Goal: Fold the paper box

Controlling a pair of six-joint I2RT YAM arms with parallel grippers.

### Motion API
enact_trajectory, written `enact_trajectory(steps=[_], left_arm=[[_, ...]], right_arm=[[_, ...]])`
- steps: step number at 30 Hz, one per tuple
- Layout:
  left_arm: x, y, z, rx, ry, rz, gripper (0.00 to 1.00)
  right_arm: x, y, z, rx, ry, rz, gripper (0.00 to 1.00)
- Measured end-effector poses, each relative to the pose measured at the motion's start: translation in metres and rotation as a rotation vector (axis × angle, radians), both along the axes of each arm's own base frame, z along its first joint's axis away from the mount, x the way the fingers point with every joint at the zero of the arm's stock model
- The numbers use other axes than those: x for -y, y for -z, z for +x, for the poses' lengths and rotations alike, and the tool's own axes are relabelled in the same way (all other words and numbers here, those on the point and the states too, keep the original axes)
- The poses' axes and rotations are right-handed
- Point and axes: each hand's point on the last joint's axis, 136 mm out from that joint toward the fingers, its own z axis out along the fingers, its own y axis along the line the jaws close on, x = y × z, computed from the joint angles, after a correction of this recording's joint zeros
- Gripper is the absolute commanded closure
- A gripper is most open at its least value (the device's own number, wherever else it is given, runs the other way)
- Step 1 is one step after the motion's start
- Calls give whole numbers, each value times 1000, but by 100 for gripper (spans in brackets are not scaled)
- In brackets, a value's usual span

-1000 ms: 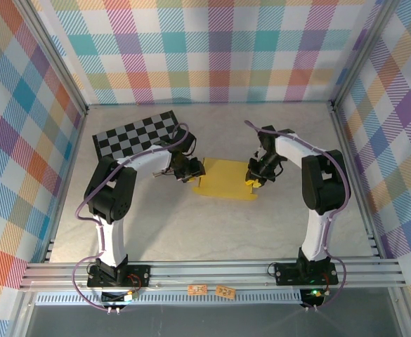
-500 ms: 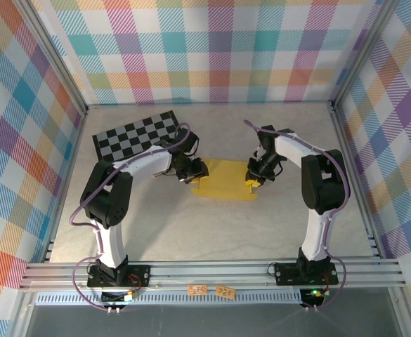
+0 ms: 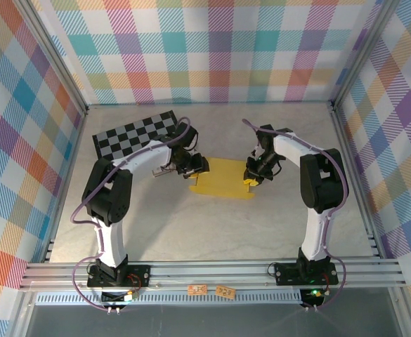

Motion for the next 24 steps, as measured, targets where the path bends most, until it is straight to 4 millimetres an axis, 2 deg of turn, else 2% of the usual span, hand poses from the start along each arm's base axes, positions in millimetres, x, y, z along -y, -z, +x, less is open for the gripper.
enact_trajectory(steps=[4,6,8,15,18,24], left_arm=[[-10,-20,7,41,-7,-7,52],[-14,-23,13,46,-12,-15,52],[-18,-17,16,31,-15,-18,52],[-15,31,14,-73,-8,-26,54],[-11,39,12,-83,-2,-45,55],[-4,40,14,-71,-3,-76,64]], right_arm=[[0,0,0,1,-3,0,86],[0,0,0,0,-3,1,86],[0,0,0,1,-4,1,86],[-1,0,0,-1,-5,5,86],[-2,1,1,-5,-4,15,86],[-3,1,1,-15,0,27,86]])
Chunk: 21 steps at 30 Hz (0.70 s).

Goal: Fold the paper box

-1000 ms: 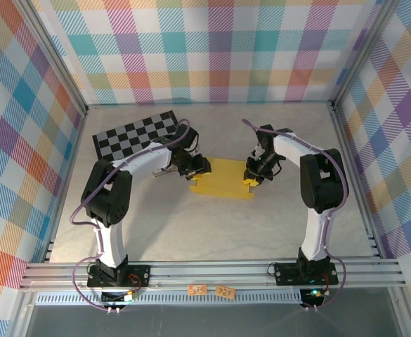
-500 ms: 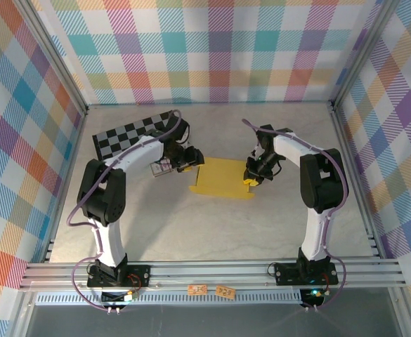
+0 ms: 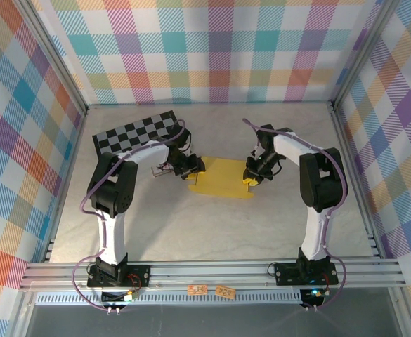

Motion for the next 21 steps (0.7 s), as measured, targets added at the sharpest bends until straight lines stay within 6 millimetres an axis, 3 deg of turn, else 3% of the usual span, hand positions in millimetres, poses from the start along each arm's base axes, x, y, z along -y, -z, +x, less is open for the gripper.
enact_trajectory(steps=[4,15,21], left_arm=[[2,1,1,7,-3,-13,73],[1,1,0,35,-4,-25,82],[0,1,0,67,-10,-37,89]], right_arm=[[0,0,0,-6,0,4,86],[0,0,0,-10,-14,15,86],[0,0,0,-8,-19,16,80]])
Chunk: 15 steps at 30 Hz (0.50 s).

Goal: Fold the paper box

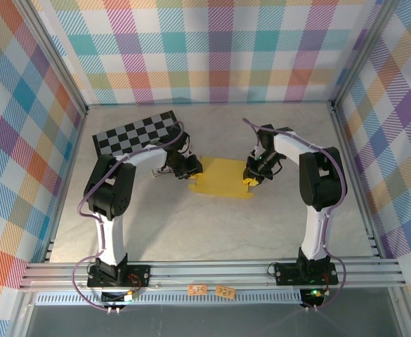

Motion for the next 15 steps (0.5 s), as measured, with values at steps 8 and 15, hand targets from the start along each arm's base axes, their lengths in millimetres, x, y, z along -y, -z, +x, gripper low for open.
enact_trajectory(steps=[8,15], left_arm=[[1,0,-4,24,-9,-22,91],[8,1,-9,22,6,-29,92]], right_arm=[[2,0,5,30,-18,10,58],[17,-9,29,102,30,85,47]])
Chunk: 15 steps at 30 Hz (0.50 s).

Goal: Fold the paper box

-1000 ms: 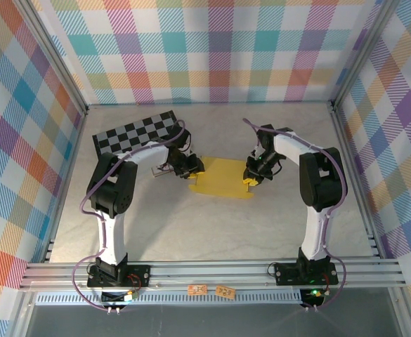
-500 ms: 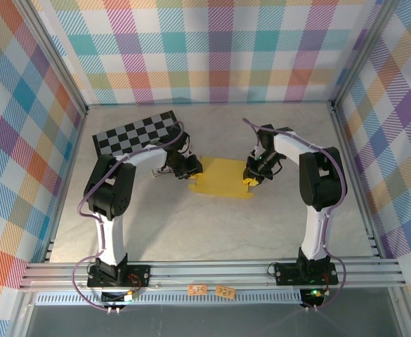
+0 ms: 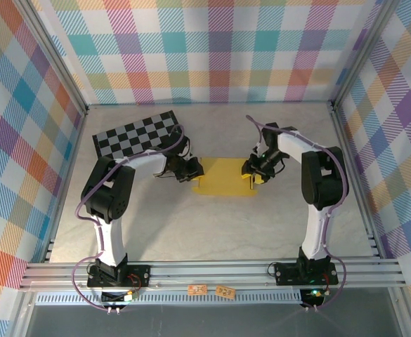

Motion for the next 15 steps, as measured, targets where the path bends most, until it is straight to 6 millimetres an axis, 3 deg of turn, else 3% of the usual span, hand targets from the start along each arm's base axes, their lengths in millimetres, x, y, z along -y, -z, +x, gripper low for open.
enact_trajectory(steps=[6,10,15], left_arm=[[1,0,-1,-4,5,-4,92],[1,0,-2,-4,5,-4,92],[3,1,-3,-3,11,-19,92]], right_arm=[[20,-26,22,91,69,84,44],[30,-21,23,93,112,154,43],[24,-15,19,68,128,276,43]])
